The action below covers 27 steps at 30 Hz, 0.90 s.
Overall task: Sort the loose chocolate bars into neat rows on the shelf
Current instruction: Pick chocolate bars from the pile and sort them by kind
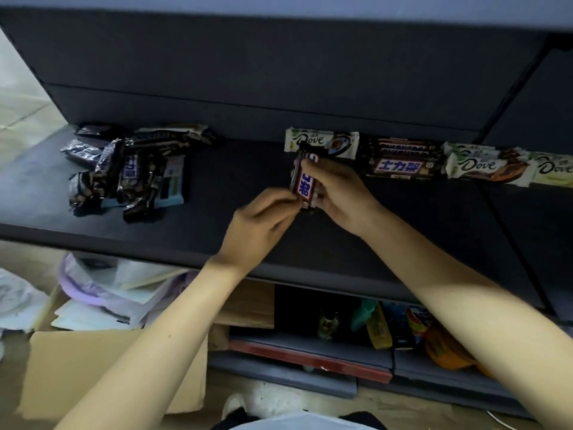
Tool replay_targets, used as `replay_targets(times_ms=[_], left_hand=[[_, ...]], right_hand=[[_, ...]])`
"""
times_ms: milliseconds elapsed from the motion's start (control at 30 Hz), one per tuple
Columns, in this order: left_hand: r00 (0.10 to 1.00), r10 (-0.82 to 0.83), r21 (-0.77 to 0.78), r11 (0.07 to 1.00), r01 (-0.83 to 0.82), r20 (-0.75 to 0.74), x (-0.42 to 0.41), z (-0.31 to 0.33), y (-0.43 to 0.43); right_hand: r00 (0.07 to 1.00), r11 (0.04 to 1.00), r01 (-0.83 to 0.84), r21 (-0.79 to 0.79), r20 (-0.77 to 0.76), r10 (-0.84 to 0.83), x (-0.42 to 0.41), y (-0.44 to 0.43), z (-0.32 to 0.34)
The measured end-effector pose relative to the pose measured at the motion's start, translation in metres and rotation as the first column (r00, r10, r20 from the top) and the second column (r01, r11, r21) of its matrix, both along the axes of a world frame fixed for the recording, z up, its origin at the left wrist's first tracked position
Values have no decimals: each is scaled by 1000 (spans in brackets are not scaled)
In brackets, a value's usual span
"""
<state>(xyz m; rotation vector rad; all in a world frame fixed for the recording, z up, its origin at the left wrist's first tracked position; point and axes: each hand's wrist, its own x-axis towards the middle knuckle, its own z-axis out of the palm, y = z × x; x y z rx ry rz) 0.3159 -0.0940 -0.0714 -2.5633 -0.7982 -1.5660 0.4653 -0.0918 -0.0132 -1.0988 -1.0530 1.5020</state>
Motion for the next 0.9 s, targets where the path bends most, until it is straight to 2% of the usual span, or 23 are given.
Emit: replay_targets(times_ms=[67,133,300,367,433,500,567,667,800,900], left_hand=[[997,-18,3,1000,19,-80,-17,0,10],[997,3,3,1000,-3,-81,-35,3,19],[996,57,-179,983,-45,63,-67,18,35],[988,55,-291,957,-10,145,-71,24,41],[975,41,-447,892,61,217,-74,29,45],[967,22,-601,786,141,254,-78,34,50],[962,-12,-692,693,204,272,-82,38,52],[962,-79,-741,622,254,263,-87,38,55],[968,-99,-780,576,243,229,-92,36,58],[957,-83,-826,488,281,276,-95,35,62]], right_hand=[[999,998,22,65,27,-24,-10,11,3],[998,995,-9,95,63,3,-16,20,8],[982,993,-83,86,177,67,-35,32,15],[975,991,-99,89,206,79,-43,36,13],[968,989,-110,103,236,83,-50,40,11],[971,989,-86,119,234,57,-57,43,13],[973,988,-45,145,232,10,-63,47,14],[966,982,19,188,251,-67,-71,52,13],[940,968,60,245,313,-138,-84,56,8],[942,980,94,177,304,-146,-90,59,6]])
